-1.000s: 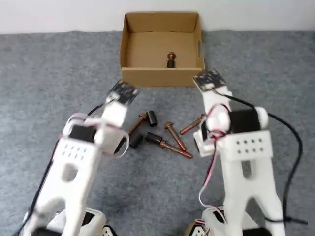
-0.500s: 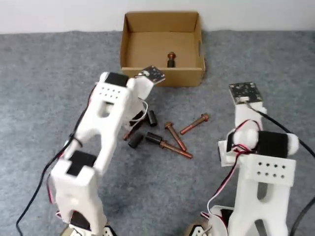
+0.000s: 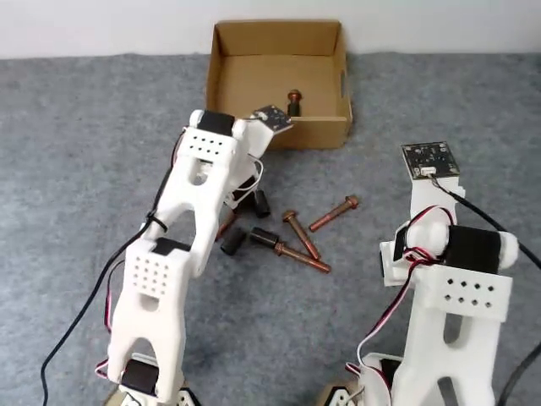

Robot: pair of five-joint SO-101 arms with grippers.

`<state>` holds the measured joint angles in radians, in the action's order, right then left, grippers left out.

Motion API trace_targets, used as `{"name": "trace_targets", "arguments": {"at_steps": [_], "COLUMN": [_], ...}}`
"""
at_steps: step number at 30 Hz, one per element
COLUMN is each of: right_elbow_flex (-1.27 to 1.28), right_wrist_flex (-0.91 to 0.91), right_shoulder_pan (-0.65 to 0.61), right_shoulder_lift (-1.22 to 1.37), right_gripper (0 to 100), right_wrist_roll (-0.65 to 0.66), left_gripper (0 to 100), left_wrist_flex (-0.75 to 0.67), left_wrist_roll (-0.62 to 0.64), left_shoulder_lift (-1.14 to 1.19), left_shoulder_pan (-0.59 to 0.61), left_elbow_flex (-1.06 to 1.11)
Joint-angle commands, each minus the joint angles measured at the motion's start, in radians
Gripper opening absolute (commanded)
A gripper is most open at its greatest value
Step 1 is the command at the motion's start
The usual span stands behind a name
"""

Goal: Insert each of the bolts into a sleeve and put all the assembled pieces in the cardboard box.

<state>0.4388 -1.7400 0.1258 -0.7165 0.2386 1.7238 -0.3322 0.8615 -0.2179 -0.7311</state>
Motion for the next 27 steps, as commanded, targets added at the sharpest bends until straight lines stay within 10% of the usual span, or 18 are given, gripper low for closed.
{"name": "trace_targets", "arguments": {"at_steps": [1, 19, 27], "right_elbow_flex": [-0.006, -0.014, -0.006], "right_wrist_flex": [0.012, 0.001, -0.001], "right_shoulder_pan": [0.012, 0.007, 0.012], "right_shoulder_lift": [-0.022, -0.058, -0.157], "right_gripper": [0.9, 0.9, 0.9], "right_wrist_roll": [0.009, -0.08, -0.118], "left_gripper": [10, 0, 0], "left_wrist_flex": [0.029, 0.031, 0.032], "left_wrist_roll": [-0.008, 0.003, 0.253], "left_shoulder_lift": [0.031, 0.164, -0.141], "left_shoulder_pan": [0.011, -0.014, -0.014], "left_elbow_flex": [-0.088, -0.203, -0.001]}}
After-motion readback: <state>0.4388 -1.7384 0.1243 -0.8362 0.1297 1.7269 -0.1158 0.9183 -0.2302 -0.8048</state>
